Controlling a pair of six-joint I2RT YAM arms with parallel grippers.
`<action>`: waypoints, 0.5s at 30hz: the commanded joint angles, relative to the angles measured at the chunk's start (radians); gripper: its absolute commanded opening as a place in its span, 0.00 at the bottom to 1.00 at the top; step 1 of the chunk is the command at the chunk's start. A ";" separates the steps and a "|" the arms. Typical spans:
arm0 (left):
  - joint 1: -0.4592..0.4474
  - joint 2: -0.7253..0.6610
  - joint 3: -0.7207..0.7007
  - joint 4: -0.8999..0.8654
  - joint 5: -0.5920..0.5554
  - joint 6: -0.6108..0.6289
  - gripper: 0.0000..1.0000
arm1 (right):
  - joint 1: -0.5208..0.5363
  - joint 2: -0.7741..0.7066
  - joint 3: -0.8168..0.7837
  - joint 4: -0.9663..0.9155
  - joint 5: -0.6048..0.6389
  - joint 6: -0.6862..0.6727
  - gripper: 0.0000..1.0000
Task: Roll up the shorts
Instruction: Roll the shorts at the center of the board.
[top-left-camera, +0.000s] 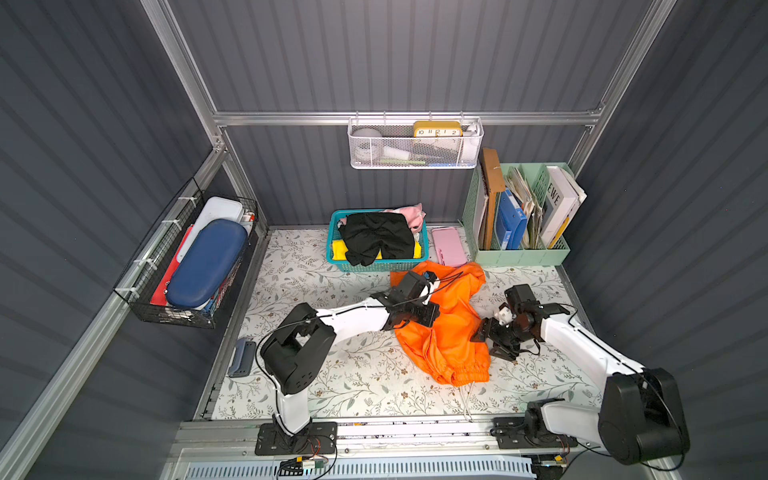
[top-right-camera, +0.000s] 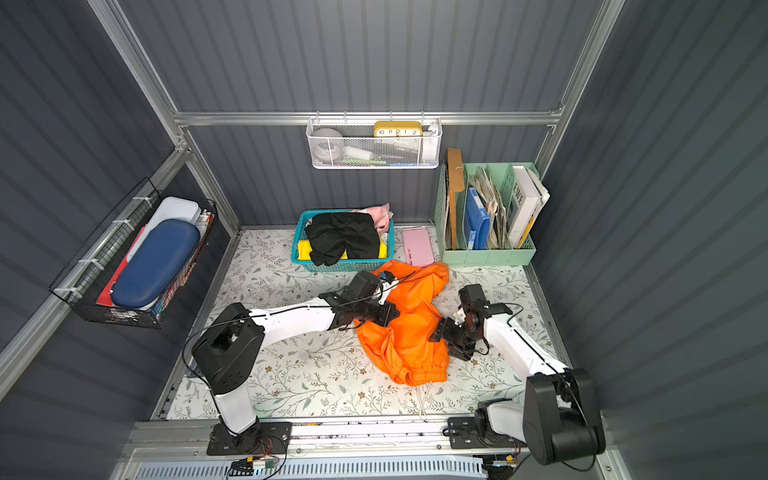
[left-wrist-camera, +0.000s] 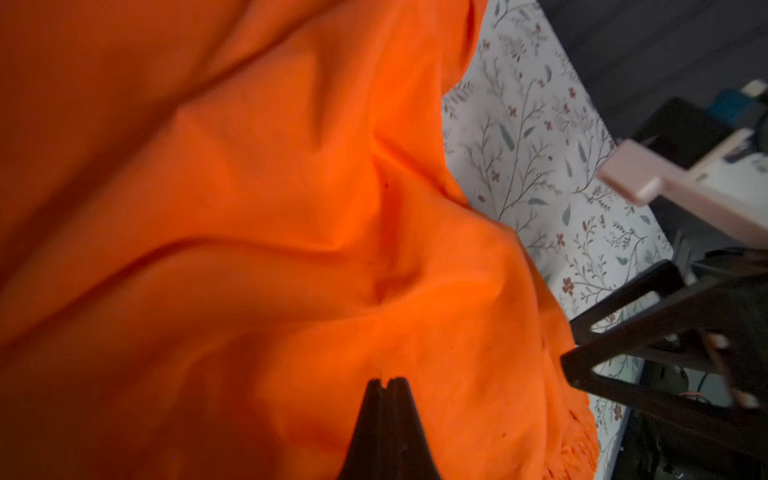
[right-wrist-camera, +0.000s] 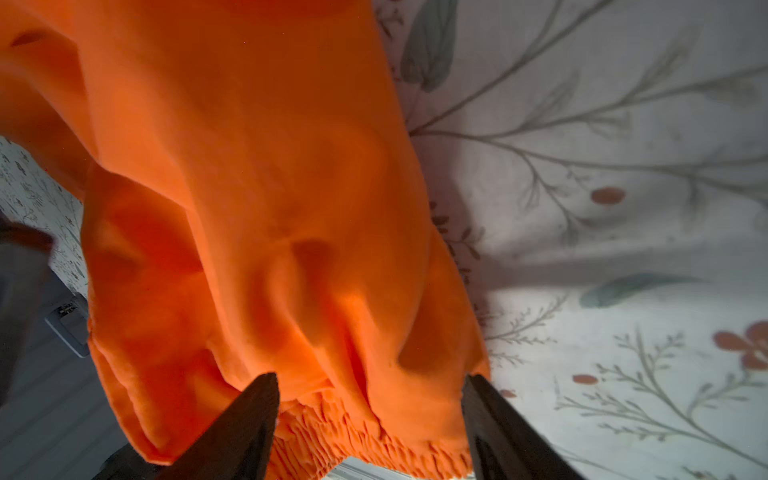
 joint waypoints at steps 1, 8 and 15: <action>-0.002 0.026 -0.016 -0.025 0.035 -0.041 0.00 | 0.028 -0.073 -0.100 0.006 -0.016 0.136 0.74; -0.001 0.082 -0.071 -0.102 -0.022 -0.073 0.00 | 0.069 -0.089 -0.209 0.096 -0.005 0.204 0.75; 0.003 0.088 -0.191 -0.100 -0.059 -0.124 0.00 | 0.183 0.064 -0.244 0.306 -0.028 0.275 0.68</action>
